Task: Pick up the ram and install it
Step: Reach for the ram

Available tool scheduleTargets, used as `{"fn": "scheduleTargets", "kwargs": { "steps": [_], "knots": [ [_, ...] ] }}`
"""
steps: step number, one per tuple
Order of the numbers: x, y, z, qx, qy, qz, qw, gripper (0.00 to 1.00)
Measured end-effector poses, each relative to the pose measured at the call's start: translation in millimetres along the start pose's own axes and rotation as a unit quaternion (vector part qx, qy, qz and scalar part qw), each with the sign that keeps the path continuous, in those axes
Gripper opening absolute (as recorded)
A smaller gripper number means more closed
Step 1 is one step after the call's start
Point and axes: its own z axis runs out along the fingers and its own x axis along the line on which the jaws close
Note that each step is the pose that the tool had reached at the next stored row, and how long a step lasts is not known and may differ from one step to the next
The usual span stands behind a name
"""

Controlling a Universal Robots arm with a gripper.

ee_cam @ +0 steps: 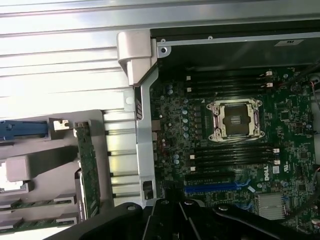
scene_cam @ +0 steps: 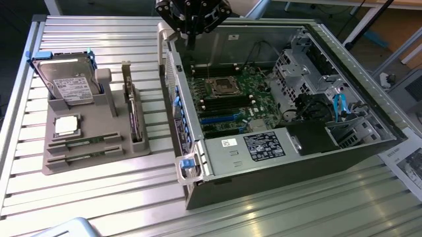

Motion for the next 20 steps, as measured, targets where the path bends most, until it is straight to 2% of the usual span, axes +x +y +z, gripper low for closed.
{"fn": "scheduleTargets", "kwargs": {
  "steps": [20],
  "knots": [
    [41.6,-3.1,-0.8,0.0000,0.0000,0.000,1.0000,0.10]
  ]
}}
